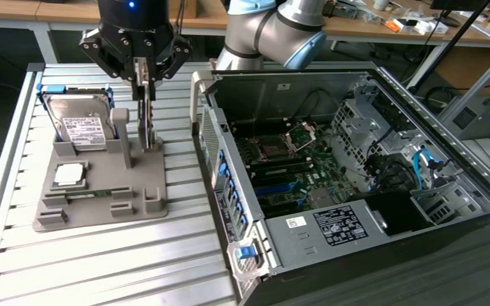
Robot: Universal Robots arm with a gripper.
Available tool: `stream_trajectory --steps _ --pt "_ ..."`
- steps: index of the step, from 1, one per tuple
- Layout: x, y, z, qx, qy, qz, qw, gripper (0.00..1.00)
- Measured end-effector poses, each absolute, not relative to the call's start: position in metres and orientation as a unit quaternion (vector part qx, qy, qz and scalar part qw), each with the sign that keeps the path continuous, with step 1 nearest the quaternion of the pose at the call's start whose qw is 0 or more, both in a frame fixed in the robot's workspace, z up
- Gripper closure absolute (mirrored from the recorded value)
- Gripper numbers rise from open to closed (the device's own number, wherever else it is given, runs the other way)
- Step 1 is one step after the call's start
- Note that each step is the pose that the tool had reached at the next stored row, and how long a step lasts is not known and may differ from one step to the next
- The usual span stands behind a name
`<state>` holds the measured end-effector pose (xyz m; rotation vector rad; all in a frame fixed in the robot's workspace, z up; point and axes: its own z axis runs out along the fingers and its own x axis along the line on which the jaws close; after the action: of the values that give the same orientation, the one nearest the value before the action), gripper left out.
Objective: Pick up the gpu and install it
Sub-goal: 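Pick up the gpu and move the gpu toward the slot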
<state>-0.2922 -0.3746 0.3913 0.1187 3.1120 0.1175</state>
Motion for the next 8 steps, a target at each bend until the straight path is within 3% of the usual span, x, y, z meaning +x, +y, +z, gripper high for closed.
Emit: stream_trajectory --steps 8 --pt "-0.2922 -0.3746 0.3942 0.038 0.998 0.038 0.013 0.73"
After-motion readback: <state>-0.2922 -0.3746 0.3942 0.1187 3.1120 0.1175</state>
